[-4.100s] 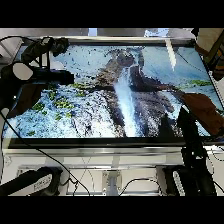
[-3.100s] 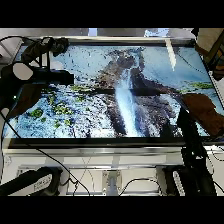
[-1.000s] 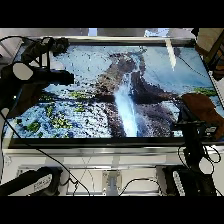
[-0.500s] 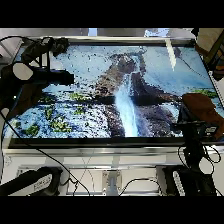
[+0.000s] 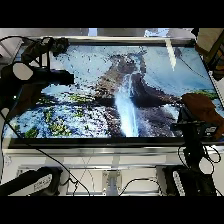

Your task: Fold the shirts.

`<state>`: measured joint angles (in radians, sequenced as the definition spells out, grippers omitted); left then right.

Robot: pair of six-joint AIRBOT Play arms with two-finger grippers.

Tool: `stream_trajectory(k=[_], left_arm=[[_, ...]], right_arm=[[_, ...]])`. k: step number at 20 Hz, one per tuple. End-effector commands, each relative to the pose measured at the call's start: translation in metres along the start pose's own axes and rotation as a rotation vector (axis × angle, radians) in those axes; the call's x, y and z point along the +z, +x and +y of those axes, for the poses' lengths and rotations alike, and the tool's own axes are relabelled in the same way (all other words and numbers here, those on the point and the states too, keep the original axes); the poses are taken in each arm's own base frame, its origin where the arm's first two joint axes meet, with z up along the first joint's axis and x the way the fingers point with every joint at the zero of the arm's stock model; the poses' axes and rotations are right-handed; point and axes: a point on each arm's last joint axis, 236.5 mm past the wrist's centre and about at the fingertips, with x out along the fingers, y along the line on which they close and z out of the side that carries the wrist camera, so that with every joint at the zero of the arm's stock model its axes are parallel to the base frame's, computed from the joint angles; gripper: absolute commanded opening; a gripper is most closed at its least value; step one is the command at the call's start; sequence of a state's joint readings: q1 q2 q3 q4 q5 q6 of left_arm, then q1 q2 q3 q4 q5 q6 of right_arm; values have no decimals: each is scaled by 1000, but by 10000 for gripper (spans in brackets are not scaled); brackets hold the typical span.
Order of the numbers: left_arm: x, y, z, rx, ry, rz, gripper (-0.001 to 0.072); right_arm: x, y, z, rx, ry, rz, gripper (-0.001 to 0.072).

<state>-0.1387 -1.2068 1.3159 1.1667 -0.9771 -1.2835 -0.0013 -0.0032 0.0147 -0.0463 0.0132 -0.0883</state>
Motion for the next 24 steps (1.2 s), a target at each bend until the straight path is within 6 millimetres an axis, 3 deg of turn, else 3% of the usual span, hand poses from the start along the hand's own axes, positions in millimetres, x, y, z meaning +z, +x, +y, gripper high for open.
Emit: stream_trajectory(k=[1,19,21,24], left_arm=[[0,0,1,1,0,0,31],[11,0,0,-1,-11,-48,31],[25,-3,-2,-10,-25,-100,46],[80,-30,-4,6,-12,-280,65]], right_arm=[[0,0,0,0,0,1,103],[2,0,6,26,4,-5,103],[10,-1,13,61,138,-21,103],[52,-9,50,248,353,-95,103]])
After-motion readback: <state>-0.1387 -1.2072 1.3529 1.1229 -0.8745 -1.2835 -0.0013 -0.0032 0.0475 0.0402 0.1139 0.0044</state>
